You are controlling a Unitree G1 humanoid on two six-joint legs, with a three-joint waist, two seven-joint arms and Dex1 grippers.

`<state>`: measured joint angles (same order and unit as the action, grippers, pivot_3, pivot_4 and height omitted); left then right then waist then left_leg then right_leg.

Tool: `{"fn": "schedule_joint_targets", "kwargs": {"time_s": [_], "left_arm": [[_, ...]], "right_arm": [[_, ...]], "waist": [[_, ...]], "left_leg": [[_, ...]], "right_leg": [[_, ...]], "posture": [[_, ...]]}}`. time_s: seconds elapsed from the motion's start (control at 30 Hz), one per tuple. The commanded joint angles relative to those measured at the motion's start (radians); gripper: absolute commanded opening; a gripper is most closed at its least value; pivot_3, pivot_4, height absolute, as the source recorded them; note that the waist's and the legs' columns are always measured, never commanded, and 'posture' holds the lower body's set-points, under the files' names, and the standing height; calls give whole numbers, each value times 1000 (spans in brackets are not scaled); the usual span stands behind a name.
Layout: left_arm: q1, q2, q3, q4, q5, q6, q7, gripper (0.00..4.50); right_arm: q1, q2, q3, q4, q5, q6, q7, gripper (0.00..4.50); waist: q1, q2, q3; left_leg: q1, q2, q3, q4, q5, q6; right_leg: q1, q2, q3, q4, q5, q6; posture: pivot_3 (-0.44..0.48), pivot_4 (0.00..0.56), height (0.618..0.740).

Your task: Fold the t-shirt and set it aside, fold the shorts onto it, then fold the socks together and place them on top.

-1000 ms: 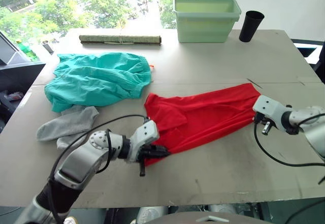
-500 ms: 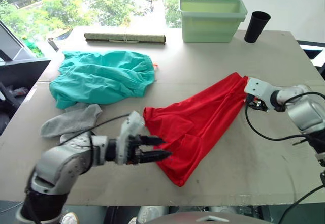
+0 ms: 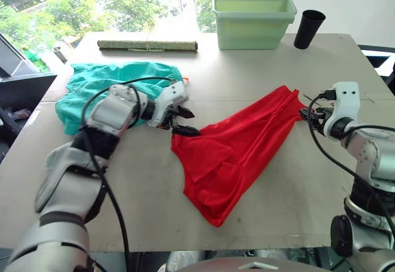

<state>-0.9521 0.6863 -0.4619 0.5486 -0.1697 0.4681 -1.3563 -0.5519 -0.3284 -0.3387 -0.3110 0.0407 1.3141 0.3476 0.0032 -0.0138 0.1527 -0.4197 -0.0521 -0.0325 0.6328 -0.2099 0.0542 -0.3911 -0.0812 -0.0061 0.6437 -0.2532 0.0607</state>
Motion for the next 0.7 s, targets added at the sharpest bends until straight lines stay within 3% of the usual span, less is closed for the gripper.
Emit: {"fn": "schedule_joint_targets", "kwargs": {"time_s": [0.03, 0.2, 0.3, 0.37, 0.43, 0.47, 0.5, 0.6, 0.7], "left_arm": [[-38, -31, -32, 107, 97, -88, -34, 4338], [-10, -51, -57, 155, 209, -204, -20, 4338], [14, -44, -45, 147, 228, -213, -46, 3616], [31, -35, -32, 122, 227, -189, -73, 2585], [47, -31, -13, 89, 212, -141, -94, 1742], [71, -16, 4, 51, 197, -106, -105, 1604], [96, -3, 23, 6, 181, -61, -111, 1019], [162, 29, 73, -122, 143, 65, -106, 61], [263, 67, 150, -309, 75, 252, -61, 61]], "right_arm": [[-68, -19, 9, 182, -9, -83, -60, 2618], [-143, -51, 40, 535, -18, -234, -103, 2618], [-218, -45, 70, 647, -1, -284, -95, 1870], [-247, -45, 87, 674, 13, -290, -80, 765], [-262, -47, 99, 687, 24, -295, -75, 6], [-263, -43, 109, 682, 27, -296, -74, 0], [-260, -42, 118, 673, 29, -299, -73, 0], [-246, -64, 174, 647, 14, -324, -58, 0], [-244, -99, 260, 621, -15, -368, -23, 0]], "waist": [[-10, 0, 0], [-17, 0, 0], [-22, 0, -1], [-25, 0, -1], [-27, 0, -1], [-29, 0, -1], [-32, 0, -1], [-45, 0, -1], [-47, 0, -1]], "left_leg": [[0, 0, 0, 0, 0, 0], [4, 2, 1, -1, -2, 4], [6, 2, 1, 1, -2, 4], [6, 2, 1, 2, -2, 4], [6, 2, 1, 2, -2, 4], [6, 2, 1, 2, -2, 4], [5, 2, 1, 1, -2, 4], [5, 3, 1, 1, -2, 4], [5, 3, 2, 0, -2, 4]], "right_leg": [[0, 0, 0, 0, 0, 0], [1, 1, 1, 3, 0, 0], [2, 1, 2, 6, 0, 0], [2, 1, 3, 9, 0, 0], [1, 1, 3, 9, 0, 0], [1, 1, 3, 9, 0, 0], [1, 2, 3, 9, 0, 0], [0, 2, 4, 9, -1, 1], [0, 2, 4, 8, -1, 1]], "posture": [[0, 150, 731], [0, 150, 731], [0, 150, 731], [0, 150, 731], [0, 150, 731], [0, 150, 731], [0, 150, 731], [0, 150, 731], [0, 150, 731]]}}
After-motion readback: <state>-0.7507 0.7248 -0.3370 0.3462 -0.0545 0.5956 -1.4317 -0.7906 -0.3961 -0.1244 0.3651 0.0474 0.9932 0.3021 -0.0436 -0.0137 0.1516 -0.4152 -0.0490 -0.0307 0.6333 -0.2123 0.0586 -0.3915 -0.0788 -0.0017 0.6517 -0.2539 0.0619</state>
